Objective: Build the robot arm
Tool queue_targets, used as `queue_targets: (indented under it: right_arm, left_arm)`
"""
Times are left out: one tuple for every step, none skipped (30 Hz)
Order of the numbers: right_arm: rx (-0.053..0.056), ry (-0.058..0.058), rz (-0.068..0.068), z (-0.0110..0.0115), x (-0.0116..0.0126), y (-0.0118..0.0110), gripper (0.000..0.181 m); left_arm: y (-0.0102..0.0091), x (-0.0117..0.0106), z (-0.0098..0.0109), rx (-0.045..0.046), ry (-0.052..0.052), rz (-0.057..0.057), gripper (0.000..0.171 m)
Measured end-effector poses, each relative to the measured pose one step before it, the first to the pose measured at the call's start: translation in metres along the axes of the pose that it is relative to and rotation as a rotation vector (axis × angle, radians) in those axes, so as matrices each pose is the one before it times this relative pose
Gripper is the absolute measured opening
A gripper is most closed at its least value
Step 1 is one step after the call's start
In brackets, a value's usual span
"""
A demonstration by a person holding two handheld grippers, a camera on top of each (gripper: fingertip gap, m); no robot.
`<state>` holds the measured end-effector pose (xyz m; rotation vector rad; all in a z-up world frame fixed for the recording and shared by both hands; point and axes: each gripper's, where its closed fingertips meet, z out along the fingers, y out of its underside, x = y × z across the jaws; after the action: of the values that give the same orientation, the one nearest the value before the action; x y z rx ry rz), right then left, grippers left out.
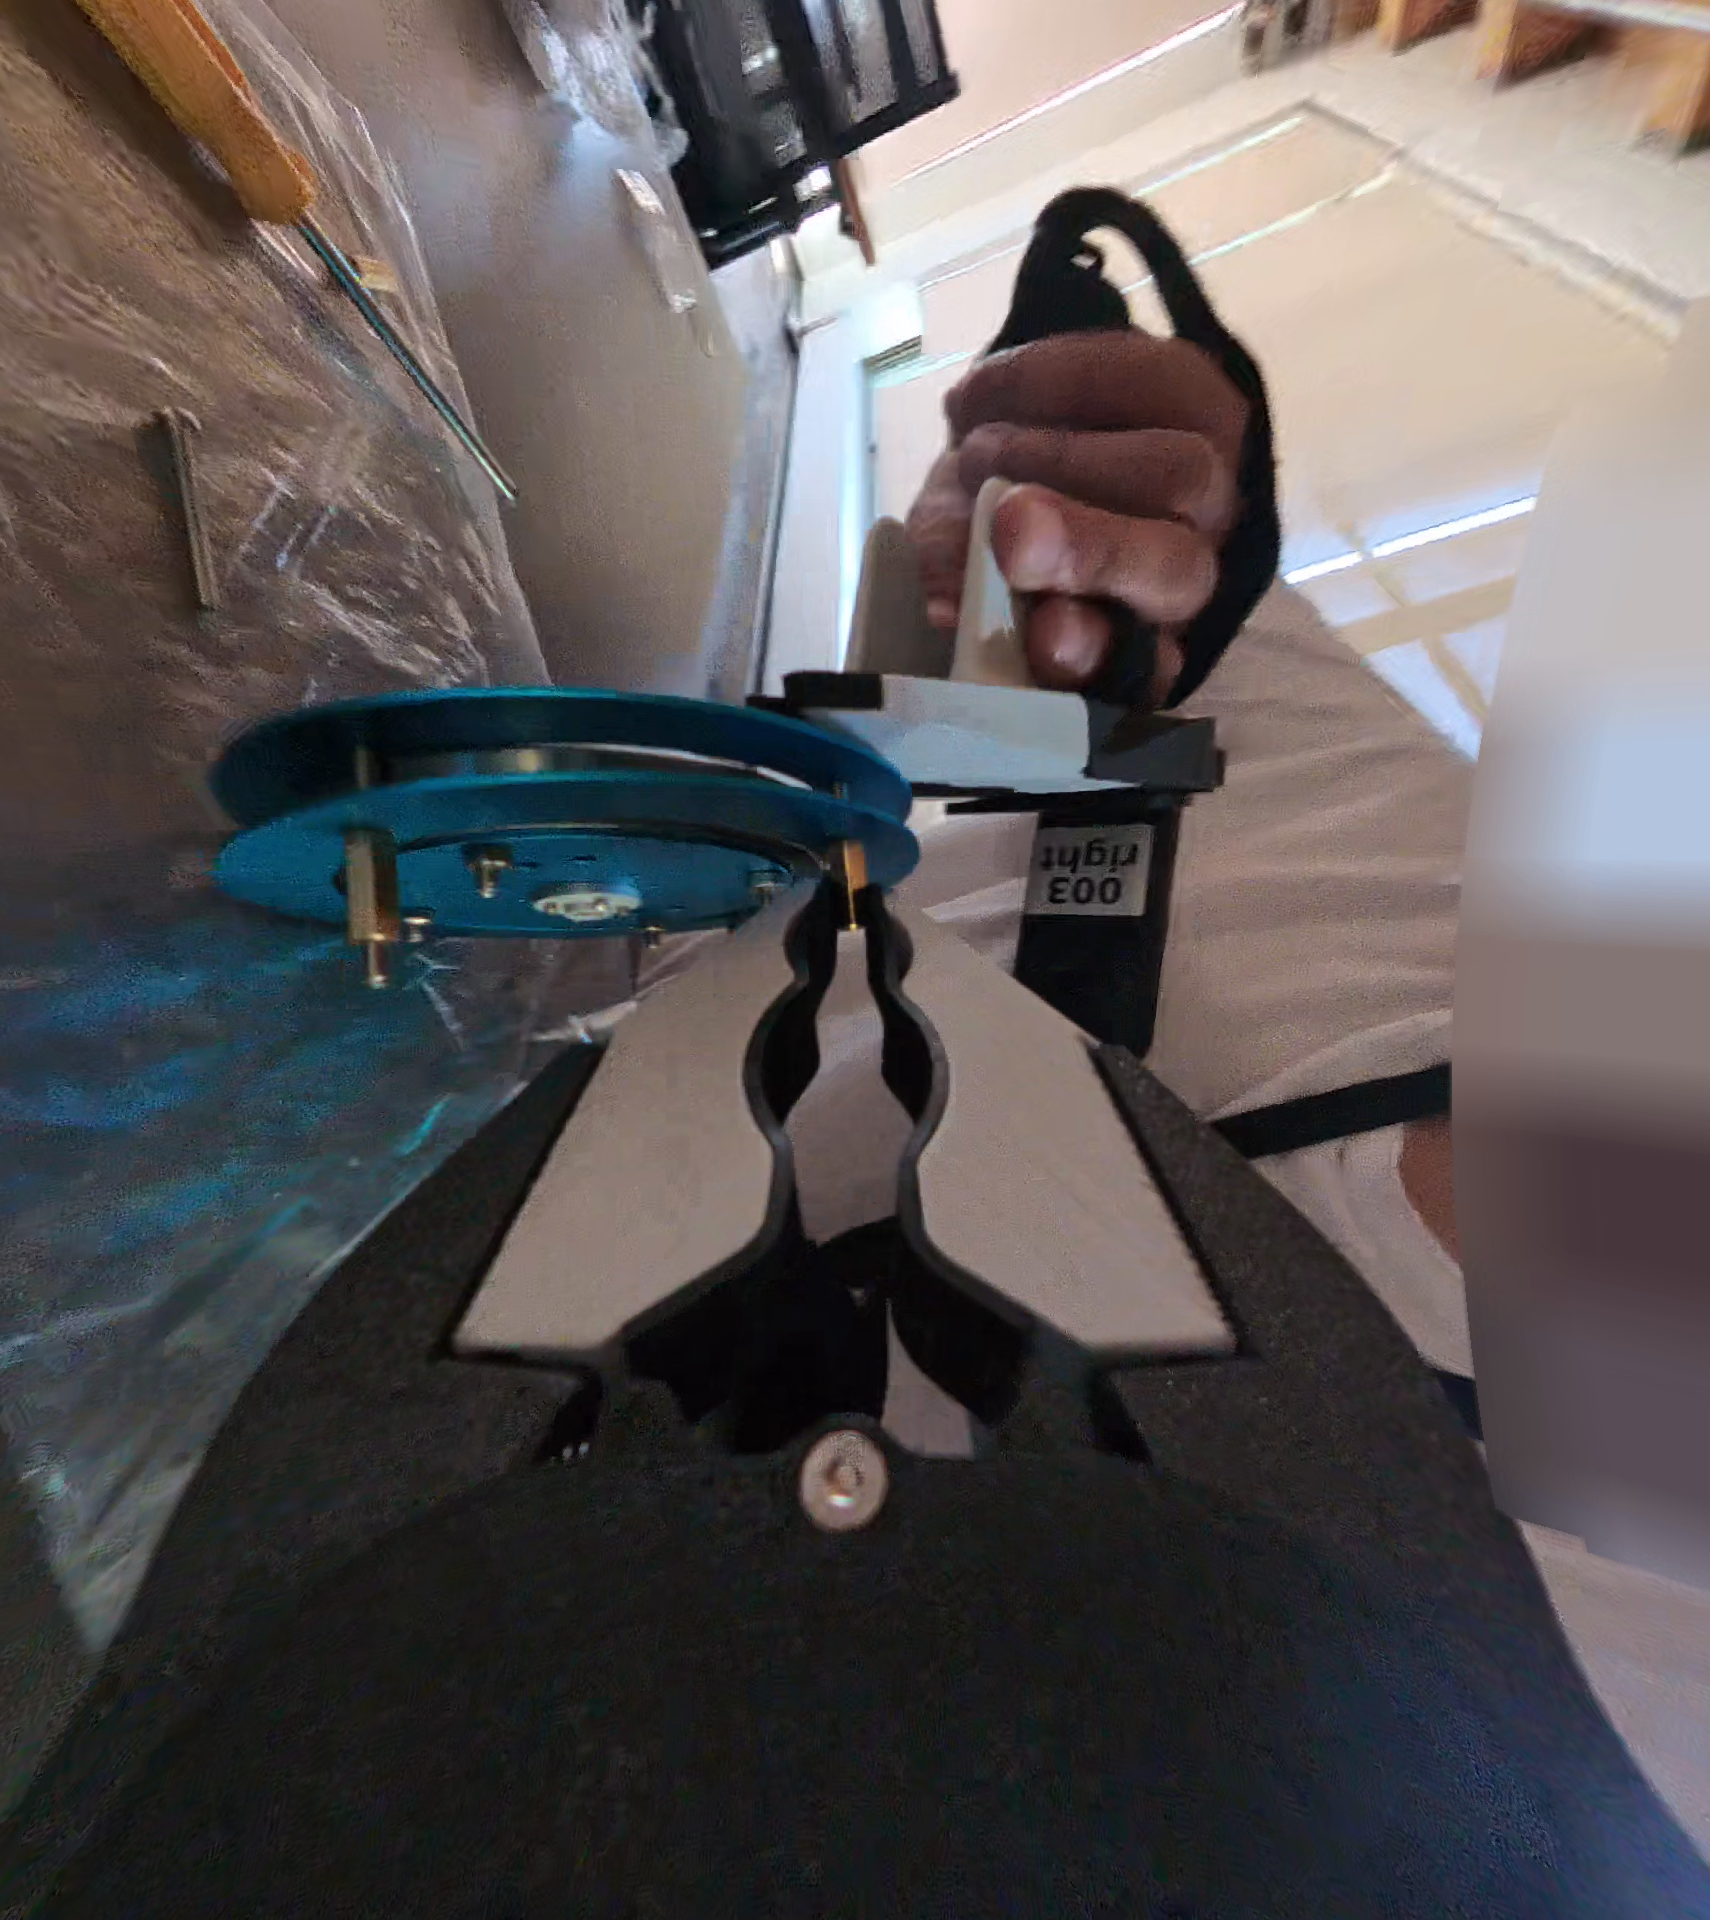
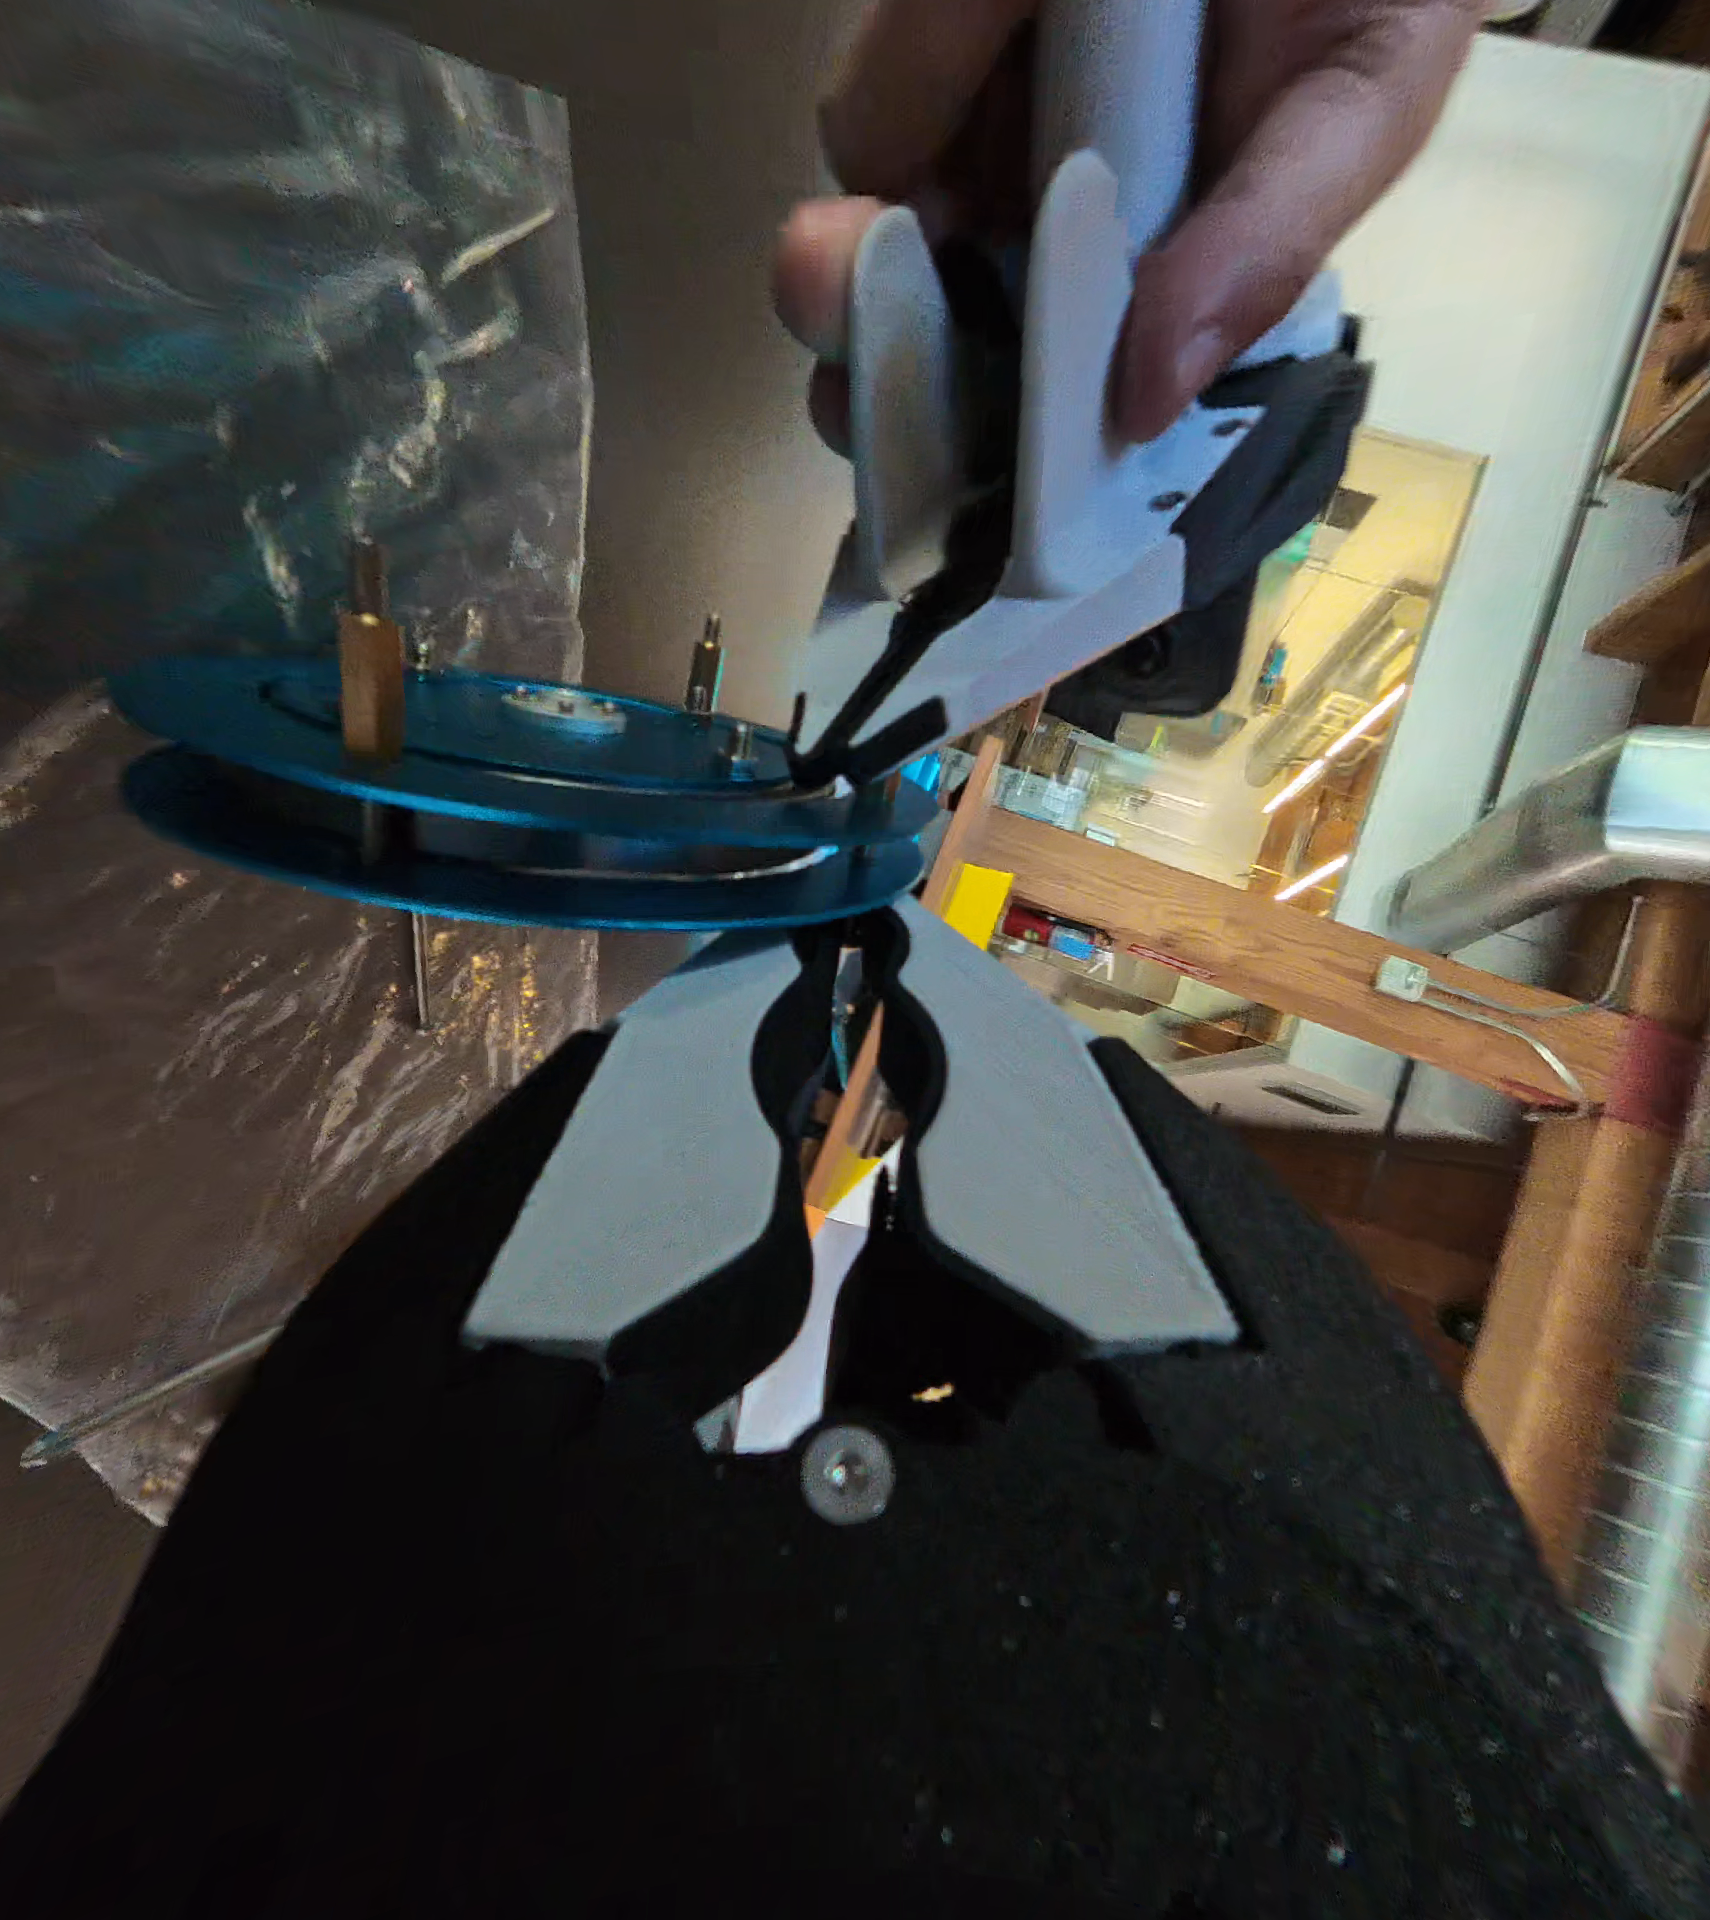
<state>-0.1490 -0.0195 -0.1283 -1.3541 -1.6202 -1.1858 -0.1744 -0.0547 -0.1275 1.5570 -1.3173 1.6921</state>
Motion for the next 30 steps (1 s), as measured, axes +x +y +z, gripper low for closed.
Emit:
queue_targets:
  right_arm:
    - [0.0101, -0.0195, 0.0390, -0.00125, -0.00083, 0.00003, 0.001]
    - [0.0073, -0.0375, 0.0463, -0.00138, -0.00083, -0.00029, 0.001]
    - [0.0068, -0.0341, 0.0505, -0.00077, -0.00005, 0.00006, 0.002]
    - [0.0074, -0.0371, 0.0627, -0.00005, -0.00040, 0.00070, 0.002]
    - [0.0192, -0.0508, 0.0749, -0.00084, -0.00147, -0.00069, 0.003]
    - [0.0275, -0.0733, 0.0826, -0.00225, -0.00306, -0.00154, 0.004]
    - [0.0229, -0.1072, 0.0982, -0.00234, -0.00499, -0.00070, 0.010]
    - [0.0134, -0.1367, 0.1271, -0.00188, -0.00600, 0.00063, 0.018]
    - [0.0037, -0.1277, 0.1275, -0.00160, -0.00324, 0.00201, 0.021]
    - [0.0054, -0.1261, 0.1153, -0.00215, -0.00361, 0.00094, 0.025]
    - [0.0177, -0.1367, 0.0995, -0.00316, -0.00697, -0.00121, 0.024]
    - [0.0192, -0.1218, 0.0907, -0.00250, -0.00581, -0.00185, 0.026]
    - [0.0207, -0.0944, 0.0819, -0.00165, -0.00250, -0.00150, 0.024]
    - [0.0048, -0.1087, 0.0789, -0.00041, -0.00530, 0.00069, 0.022]
    - [0.0013, -0.0953, 0.0701, 0.00055, -0.00425, 0.00001, 0.024]
    - [0.0098, -0.0446, 0.0440, 0.00022, 0.00103, -0.00079, 0.020]
    - [-0.0162, -0.0545, 0.0292, 0.00083, -0.00187, 0.00307, 0.016]
    - [-0.0118, -0.0654, 0.0370, 0.00162, -0.00471, 0.00164, 0.014]
    - [0.0024, -0.0258, 0.0338, 0.00150, 0.00016, -0.00058, 0.009]
    - [-0.0044, -0.0204, 0.0116, 0.00105, 0.00022, -0.00022, 0.003]
    - [0.0069, -0.0181, 0.0129, 0.00013, -0.00073, -0.00097, 0.003]
    - [0.0020, -0.0229, 0.0327, -0.00012, -0.00069, -0.00041, 0.003]
    - [-0.0017, -0.0141, 0.0146, 0.00012, -0.00040, -0.00041, 0.003]
    - [-0.0037, 0.0348, -0.0395, 0.00015, 0.00254, -0.00073, 0.003]
    - [-0.0126, 0.0761, -0.0718, -0.00097, 0.00421, -0.00075, 0.003]
    - [-0.0237, 0.0927, -0.0827, -0.00091, 0.00322, -0.00048, 0.003]
    - [-0.0271, 0.1210, -0.1048, -0.00070, 0.00451, -0.00055, 0.002]
    - [-0.0287, 0.1455, -0.1290, -0.00070, 0.00557, -0.00056, 0.002]
    - [-0.0358, 0.1497, -0.1262, -0.00009, 0.00571, 0.00020, 0.002]
    - [-0.0354, 0.1506, -0.1329, 0.00020, 0.00516, -0.00005, 0.001]
  left_arm:
    - [-0.00002, -0.00020, 0.00055, -0.00419, -0.0189, 0.0308, 0.003]
    - [-0.00037, -0.00124, -0.00009, -0.00834, -0.0457, 0.0661, 0.003]
    - [-0.00141, -0.00196, -0.00114, -0.00173, -0.0511, 0.0673, 0.003]
    - [-0.00175, -0.00245, -0.00126, 0.00091, -0.0537, 0.0720, 0.003]
    - [-0.00038, -0.00195, -0.00050, -0.00724, -0.0534, 0.0811, 0.003]
    - [0.00080, -0.00108, 0.00049, -0.01277, -0.0534, 0.0887, 0.003]
    - [0.00087, -0.00157, 0.00078, -0.01327, -0.0697, 0.1128, 0.003]
    - [0.00042, -0.00243, 0.00026, -0.01360, -0.0868, 0.1369, 0.003]
    - [0.00049, -0.00187, 0.00032, -0.01846, -0.0871, 0.1412, 0.003]
    - [0.00030, -0.00144, 0.00031, -0.01887, -0.0848, 0.1363, 0.003]
    - [-0.00001, -0.00126, 0.00063, -0.01406, -0.0834, 0.1402, 0.003]
    - [-0.00056, 0.00033, 0.00073, -0.00722, -0.0708, 0.1390, 0.003]
    - [-0.00119, 0.00218, 0.00082, -0.00023, -0.0566, 0.1327, 0.003]
    - [-0.00143, 0.00168, 0.00075, 0.00001, -0.0546, 0.1143, 0.003]
    - [-0.00065, -0.00069, 0.00086, -0.00788, -0.0606, 0.0847, 0.003]
    - [0.00011, -0.00171, 0.00055, -0.00697, -0.0626, 0.0895, 0.003]
    - [-0.00005, -0.00153, 0.00024, 0.00018, -0.0548, 0.0869, 0.003]
    - [0.00093, -0.00163, 0.00028, -0.00871, -0.0465, 0.0670, 0.003]
    - [-0.00016, -0.00040, -0.00036, -0.00487, -0.0319, 0.0646, 0.004]
    - [-0.00056, 0.00005, -0.00069, -0.00160, -0.0283, 0.0638, 0.003]
    - [0.00129, -0.00105, -0.00026, -0.00931, -0.0354, 0.0768, 0.003]
    - [0.00056, -0.00060, -0.00063, -0.00148, -0.0281, 0.0799, 0.004]
    - [0.00004, -0.00023, -0.00072, -0.00177, -0.0112, 0.0523, 0.004]
    - [0.00166, -0.00083, 0.00004, -0.01590, 0.0057, 0.0000, 0.004]
    - [0.00205, -0.00029, 0.00079, -0.01473, 0.0385, -0.0795, 0.003]
    - [0.00050, 0.00178, 0.00026, 0.00351, 0.0841, -0.1567, 0.003]
    - [-0.00028, 0.00288, -0.00039, 0.01106, 0.1137, -0.2011, 0.003]
    - [-0.00024, 0.00261, -0.00047, 0.00963, 0.1225, -0.2129, 0.003]
    - [-0.00058, 0.00253, -0.00058, 0.01018, 0.1221, -0.2064, 0.004]
    - [-0.00128, 0.00274, -0.00089, 0.01171, 0.1209, -0.1935, 0.003]
